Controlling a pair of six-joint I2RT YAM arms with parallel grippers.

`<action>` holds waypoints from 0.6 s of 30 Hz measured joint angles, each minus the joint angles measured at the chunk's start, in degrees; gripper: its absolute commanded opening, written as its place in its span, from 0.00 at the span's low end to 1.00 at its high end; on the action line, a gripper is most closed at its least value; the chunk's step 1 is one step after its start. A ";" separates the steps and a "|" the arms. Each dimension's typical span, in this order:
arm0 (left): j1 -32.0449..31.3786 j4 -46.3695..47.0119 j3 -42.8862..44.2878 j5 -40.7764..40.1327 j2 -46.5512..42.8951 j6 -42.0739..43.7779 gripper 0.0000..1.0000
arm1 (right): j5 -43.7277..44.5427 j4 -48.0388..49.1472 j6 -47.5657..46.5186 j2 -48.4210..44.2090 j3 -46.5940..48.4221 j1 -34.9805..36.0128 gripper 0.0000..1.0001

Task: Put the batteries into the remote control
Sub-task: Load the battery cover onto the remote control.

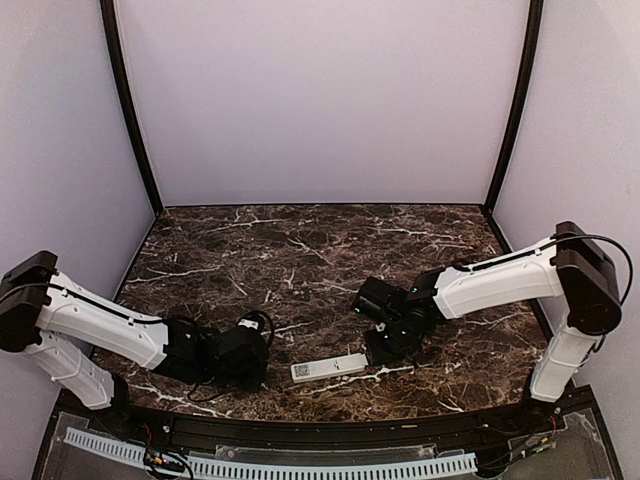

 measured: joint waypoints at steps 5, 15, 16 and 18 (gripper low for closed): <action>-0.92 1.95 2.71 0.31 4.17 -0.13 0.21 | 0.87 -1.01 1.20 1.70 2.01 1.44 0.00; -3.19 5.60 5.42 2.93 7.96 -0.33 0.15 | 1.01 -1.46 2.60 3.21 3.93 3.54 0.00; -3.41 5.88 5.68 3.13 8.31 -0.44 0.15 | 0.98 -1.57 2.62 3.28 4.04 3.54 0.00; -4.17 5.84 6.51 3.32 9.07 -0.59 0.15 | 0.98 -1.73 2.62 3.43 4.24 3.56 0.00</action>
